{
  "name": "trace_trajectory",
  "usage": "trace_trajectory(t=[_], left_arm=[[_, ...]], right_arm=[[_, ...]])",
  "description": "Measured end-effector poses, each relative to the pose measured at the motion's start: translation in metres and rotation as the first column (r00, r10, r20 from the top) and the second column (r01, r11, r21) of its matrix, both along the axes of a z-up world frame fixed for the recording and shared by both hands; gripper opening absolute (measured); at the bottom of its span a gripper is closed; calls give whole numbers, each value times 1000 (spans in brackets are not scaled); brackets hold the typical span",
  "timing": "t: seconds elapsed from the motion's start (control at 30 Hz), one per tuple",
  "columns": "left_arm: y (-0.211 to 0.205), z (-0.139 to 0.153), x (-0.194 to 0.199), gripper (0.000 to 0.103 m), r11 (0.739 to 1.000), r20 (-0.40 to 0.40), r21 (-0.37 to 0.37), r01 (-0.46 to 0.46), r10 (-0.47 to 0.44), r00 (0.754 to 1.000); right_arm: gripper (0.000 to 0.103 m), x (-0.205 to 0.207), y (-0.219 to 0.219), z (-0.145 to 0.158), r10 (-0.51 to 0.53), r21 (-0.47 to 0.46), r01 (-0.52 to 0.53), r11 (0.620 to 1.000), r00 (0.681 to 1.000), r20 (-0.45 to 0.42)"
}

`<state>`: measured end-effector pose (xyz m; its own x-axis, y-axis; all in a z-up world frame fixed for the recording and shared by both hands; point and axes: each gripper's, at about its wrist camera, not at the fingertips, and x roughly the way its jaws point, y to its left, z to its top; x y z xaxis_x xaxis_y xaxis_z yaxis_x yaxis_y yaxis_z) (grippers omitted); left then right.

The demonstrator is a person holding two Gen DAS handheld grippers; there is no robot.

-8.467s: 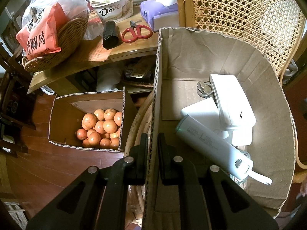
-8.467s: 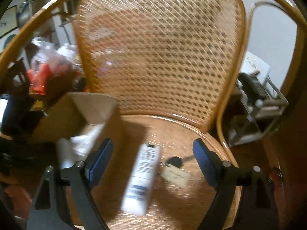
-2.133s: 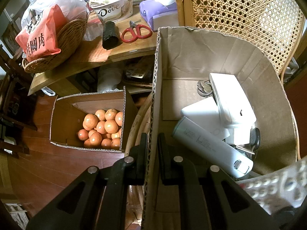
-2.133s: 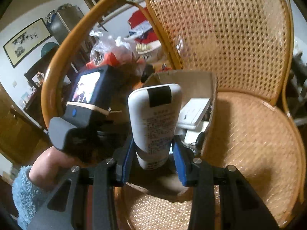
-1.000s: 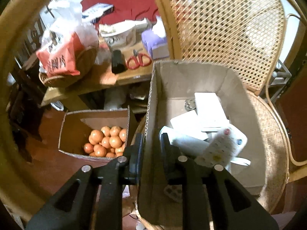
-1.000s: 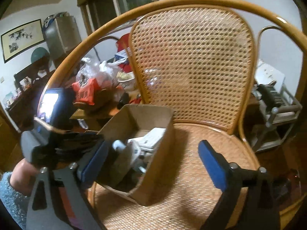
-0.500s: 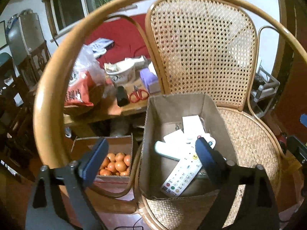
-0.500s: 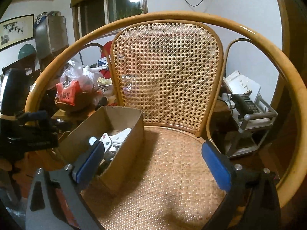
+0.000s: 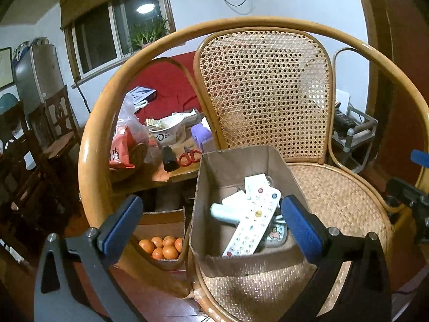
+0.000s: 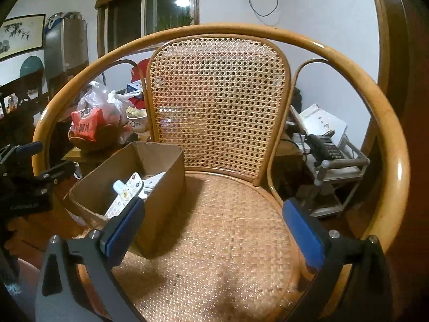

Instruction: Organize rigid objects

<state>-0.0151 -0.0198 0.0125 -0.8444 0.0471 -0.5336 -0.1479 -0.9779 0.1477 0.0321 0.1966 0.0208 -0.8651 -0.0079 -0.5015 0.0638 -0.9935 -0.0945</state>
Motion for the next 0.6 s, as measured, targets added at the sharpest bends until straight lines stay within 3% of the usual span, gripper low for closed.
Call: trace_trajectory(t=[0.27, 0.4, 0.6], left_arm=[[3, -13, 15, 102, 1000, -14, 0, -8, 8, 1000], [0, -11, 24, 102, 999, -48, 31, -33, 34, 998], [-9, -11, 22, 102, 995, -33, 87, -43, 46, 998]], right_arm=[[103, 19, 6, -7, -32, 10, 32, 999, 999, -21], [103, 23, 8, -8, -39, 39, 40, 998, 999, -24], [103, 27, 11, -10, -67, 81, 70, 994, 997, -37]])
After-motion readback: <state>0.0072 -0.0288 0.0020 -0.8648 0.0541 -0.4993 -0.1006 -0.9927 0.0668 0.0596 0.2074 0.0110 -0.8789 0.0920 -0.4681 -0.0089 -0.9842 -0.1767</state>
